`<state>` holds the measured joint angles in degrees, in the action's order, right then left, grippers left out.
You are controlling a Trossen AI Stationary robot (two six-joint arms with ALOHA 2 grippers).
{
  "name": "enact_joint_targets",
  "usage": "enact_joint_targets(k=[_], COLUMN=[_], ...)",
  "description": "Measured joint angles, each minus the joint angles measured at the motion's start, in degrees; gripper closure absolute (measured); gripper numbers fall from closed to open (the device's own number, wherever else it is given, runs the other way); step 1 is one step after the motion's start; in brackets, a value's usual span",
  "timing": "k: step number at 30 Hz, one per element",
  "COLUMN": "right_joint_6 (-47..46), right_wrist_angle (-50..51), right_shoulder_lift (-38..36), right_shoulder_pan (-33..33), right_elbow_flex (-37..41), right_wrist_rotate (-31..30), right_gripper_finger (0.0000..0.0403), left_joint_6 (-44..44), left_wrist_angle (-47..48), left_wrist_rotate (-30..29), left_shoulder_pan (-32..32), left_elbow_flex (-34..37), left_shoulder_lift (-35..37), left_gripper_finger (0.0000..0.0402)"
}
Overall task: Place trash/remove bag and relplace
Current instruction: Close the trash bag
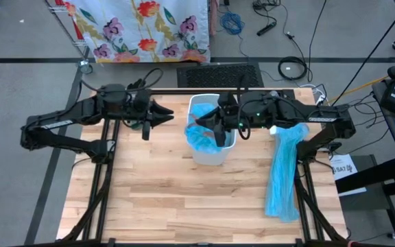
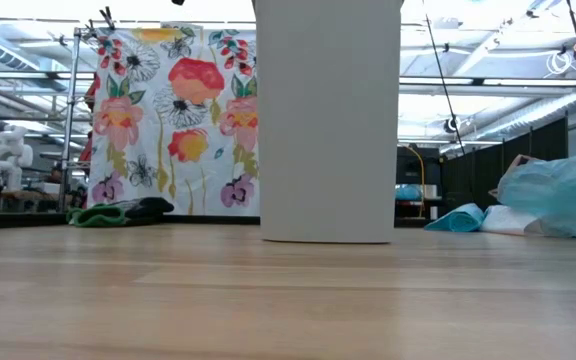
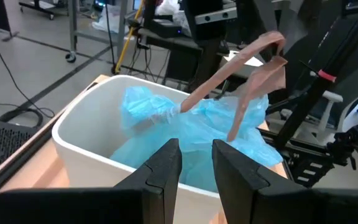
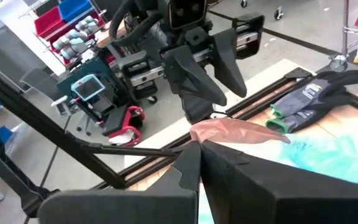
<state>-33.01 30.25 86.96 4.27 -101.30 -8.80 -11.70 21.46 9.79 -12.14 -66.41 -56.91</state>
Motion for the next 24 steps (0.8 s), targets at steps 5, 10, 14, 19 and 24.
enact_joint_targets(k=[5, 10, 14, 19, 24], right_joint_6=[-2.40, -4.00, -4.62, -5.76, -5.94], right_wrist_angle=[0.83, 3.55, 4.23, 4.75, 5.92], right_shoulder_lift=[-0.36, -0.36, -0.36, -0.39, -2.87], right_shoulder_pan=[-0.02, 0.18, 0.39, 0.35, 0.35], right_elbow_flex=[0.00, 0.00, 0.00, 0.00, 0.00], right_wrist_rotate=[1.35, 1.80, 2.68, 3.18, 3.15], right_gripper_finger=[0.0403, 0.0400, 0.0375, 0.0332, 0.0309], left_joint_6=[-1.22, -1.80, -2.99, -3.02, -3.04], left_wrist_angle=[-0.10, -3.93, -7.68, -7.92, -8.04], left_wrist_rotate=[-0.01, 2.30, 3.56, 3.59, 3.80], left_shoulder_pan=[0.25, 0.29, 0.33, 0.33, 0.55], left_elbow_flex=[0.04, 0.07, 0.07, 0.07, 0.07], left_shoulder_lift=[-1.53, -3.10, -4.36, -6.01, -7.22], left_gripper_finger=[0.0304, 0.0304, 0.0304, 0.0304, 0.0304])
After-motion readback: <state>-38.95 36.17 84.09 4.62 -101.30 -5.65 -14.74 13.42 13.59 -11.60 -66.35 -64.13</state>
